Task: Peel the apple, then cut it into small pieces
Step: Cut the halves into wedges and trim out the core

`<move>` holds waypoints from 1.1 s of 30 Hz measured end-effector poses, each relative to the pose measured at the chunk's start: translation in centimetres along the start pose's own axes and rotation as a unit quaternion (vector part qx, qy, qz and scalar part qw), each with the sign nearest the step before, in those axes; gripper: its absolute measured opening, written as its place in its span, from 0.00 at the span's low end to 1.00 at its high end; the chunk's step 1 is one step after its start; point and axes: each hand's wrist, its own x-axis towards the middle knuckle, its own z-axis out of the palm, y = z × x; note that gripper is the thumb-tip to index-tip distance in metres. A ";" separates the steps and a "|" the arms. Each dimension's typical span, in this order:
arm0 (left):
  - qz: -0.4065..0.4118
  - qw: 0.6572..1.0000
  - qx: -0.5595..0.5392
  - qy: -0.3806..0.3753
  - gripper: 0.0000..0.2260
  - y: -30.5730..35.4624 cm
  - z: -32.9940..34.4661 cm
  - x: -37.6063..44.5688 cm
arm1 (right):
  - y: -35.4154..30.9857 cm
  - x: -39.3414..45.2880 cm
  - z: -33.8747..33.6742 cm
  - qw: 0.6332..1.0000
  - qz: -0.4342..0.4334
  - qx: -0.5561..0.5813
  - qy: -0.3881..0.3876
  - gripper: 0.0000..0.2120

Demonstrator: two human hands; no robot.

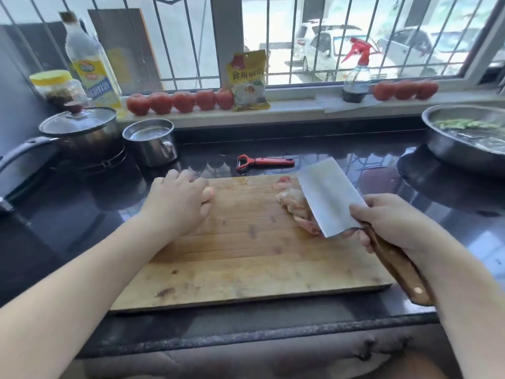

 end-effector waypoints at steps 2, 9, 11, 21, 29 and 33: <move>-0.062 0.996 -0.055 -0.009 0.22 -1.4 -0.3 -1.6 | 1.5 0.5 0.4 0.997 0.015 0.070 0.001 0.10; -0.185 0.933 -0.288 -0.109 0.38 -4.2 1.3 -6.8 | 1.7 0.1 4.6 0.988 -0.006 0.154 -0.017 0.09; -0.183 0.930 -0.308 -0.085 0.35 -3.9 1.6 -7.3 | 1.8 0.0 5.0 0.984 0.006 0.179 0.005 0.10; -0.015 0.972 -0.231 -0.038 0.34 3.6 -0.3 -5.6 | 3.3 -0.6 0.7 0.992 -0.047 0.113 -0.030 0.12; -0.047 0.836 -0.495 0.231 0.18 4.9 -9.5 -0.9 | 2.0 0.1 -3.2 0.771 -0.487 -0.334 0.238 0.06; 0.083 0.903 -0.376 0.189 0.33 5.8 -9.2 -0.2 | 3.7 1.2 -2.6 0.645 -0.500 -0.464 0.344 0.22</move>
